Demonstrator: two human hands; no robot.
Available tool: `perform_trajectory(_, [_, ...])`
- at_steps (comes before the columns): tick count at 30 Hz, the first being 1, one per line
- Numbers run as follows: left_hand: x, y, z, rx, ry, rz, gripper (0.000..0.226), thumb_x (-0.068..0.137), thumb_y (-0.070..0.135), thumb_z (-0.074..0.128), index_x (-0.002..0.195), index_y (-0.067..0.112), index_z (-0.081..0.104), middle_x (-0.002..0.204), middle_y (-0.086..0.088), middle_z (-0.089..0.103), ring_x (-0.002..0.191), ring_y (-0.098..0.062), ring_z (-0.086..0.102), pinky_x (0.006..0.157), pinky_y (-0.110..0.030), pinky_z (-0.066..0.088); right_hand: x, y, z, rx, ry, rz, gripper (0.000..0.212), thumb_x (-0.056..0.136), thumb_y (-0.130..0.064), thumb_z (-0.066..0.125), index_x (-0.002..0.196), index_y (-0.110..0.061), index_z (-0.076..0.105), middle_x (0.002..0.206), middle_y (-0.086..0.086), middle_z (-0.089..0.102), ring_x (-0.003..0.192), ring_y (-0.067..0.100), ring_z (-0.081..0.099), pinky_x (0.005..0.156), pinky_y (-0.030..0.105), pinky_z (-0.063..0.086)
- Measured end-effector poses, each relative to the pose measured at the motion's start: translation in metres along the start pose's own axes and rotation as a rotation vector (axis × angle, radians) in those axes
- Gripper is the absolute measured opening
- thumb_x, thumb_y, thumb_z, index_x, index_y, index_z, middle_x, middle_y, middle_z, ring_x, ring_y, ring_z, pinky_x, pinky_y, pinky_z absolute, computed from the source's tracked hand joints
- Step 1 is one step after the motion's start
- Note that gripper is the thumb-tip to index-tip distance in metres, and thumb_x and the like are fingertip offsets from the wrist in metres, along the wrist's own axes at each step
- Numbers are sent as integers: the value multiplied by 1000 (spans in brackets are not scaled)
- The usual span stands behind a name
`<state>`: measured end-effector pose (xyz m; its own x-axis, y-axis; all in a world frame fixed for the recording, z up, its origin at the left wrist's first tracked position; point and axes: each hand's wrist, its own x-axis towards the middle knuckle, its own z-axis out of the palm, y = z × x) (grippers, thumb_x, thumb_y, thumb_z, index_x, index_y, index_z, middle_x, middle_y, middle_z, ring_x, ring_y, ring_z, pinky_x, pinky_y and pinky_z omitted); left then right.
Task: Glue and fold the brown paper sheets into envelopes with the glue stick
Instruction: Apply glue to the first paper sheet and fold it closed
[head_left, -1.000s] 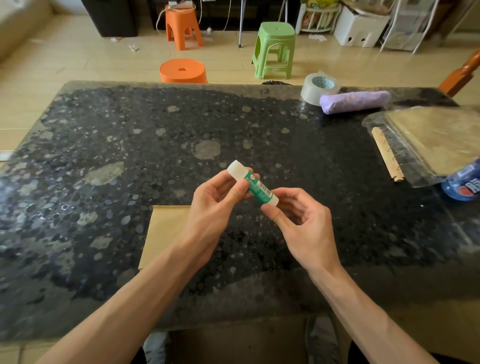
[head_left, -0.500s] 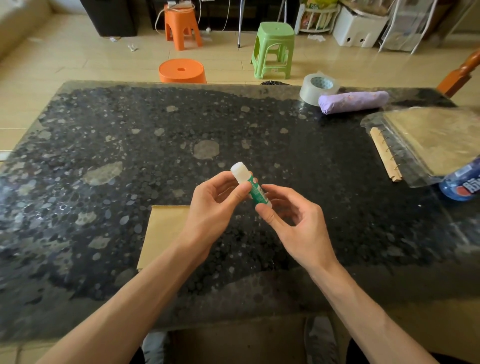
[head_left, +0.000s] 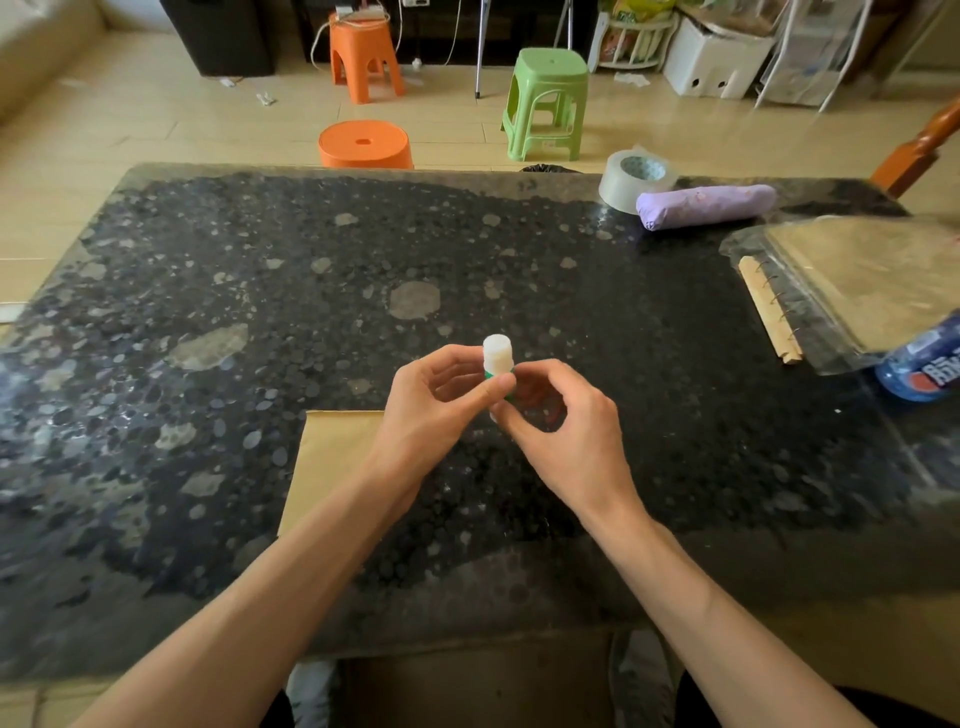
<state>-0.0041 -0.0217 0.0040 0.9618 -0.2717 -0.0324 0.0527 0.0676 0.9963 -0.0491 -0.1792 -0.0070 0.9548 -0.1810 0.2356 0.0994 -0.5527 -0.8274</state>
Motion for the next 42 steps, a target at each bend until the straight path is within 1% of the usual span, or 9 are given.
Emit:
perform_trajectory(5, [13, 0, -28, 244, 40, 47, 50, 84, 11, 84, 131, 18, 68, 122, 3, 73, 109, -10, 72, 93, -27, 59, 22, 15, 15, -59, 34, -19, 25, 85, -33, 85, 105, -26, 71, 96, -16, 73, 91, 3, 70, 83, 31, 59])
perform_trajectory(8, [20, -1, -53, 447, 127, 93, 44, 88, 11, 82, 129, 23, 69, 119, 7, 71, 106, -5, 69, 92, -25, 59, 33, 29, 22, -68, 70, 44, 25, 84, -34, 85, 104, -26, 72, 94, -17, 73, 89, 1, 70, 84, 32, 59])
perform_trajectory(15, [24, -5, -64, 438, 124, 46, 43, 90, 10, 78, 130, 20, 68, 117, 8, 70, 103, 2, 67, 82, -8, 51, 52, 40, 44, -66, 82, 91, 25, 84, -35, 85, 105, -27, 74, 93, -18, 74, 88, 1, 70, 83, 32, 60])
perform_trajectory(22, [26, -12, -75, 546, 114, 53, 38, 91, 8, 77, 127, 20, 69, 121, 9, 70, 111, -7, 67, 99, -28, 57, 55, 42, 51, -75, 76, 106, 28, 84, -37, 85, 107, -27, 71, 94, -17, 74, 90, 3, 70, 84, 33, 59])
perform_trajectory(25, [25, -11, -80, 538, 127, 53, 37, 92, 7, 76, 126, 20, 70, 119, 11, 71, 109, -6, 67, 98, -28, 57, 52, 42, 48, -96, 63, 141, 37, 83, -35, 86, 114, -26, 67, 97, -15, 71, 90, 4, 68, 85, 32, 58])
perform_trajectory(29, [21, -7, -90, 611, 88, 86, 37, 93, 7, 74, 127, 22, 69, 119, 14, 69, 111, -4, 65, 99, -28, 56, 23, 38, 49, -233, 107, 216, 26, 88, -23, 80, 106, -25, 61, 97, -11, 62, 84, 8, 60, 81, 36, 57])
perform_trajectory(35, [3, -3, -115, 653, 84, 129, 35, 94, 8, 72, 124, 25, 70, 117, 15, 71, 108, -3, 67, 97, -30, 57, -22, 13, 87, -225, -60, -113, 28, 88, -34, 78, 110, -25, 65, 104, -12, 59, 101, 8, 53, 86, 26, 48])
perform_trajectory(39, [-12, 4, -133, 671, 87, 151, 28, 95, 10, 71, 120, 25, 71, 117, 15, 71, 108, -3, 66, 94, -24, 55, -35, -10, 110, -264, -356, -334, 53, 84, -54, 76, 127, -25, 67, 129, -8, 60, 126, 13, 48, 105, 32, 40])
perform_trajectory(42, [-21, 7, -147, 708, 70, 156, 28, 96, 10, 70, 117, 28, 69, 116, 18, 70, 106, 0, 66, 90, -20, 53, -46, -16, 121, -378, -449, -420, 64, 85, -67, 70, 132, -24, 66, 139, -5, 56, 132, 17, 45, 108, 38, 36])
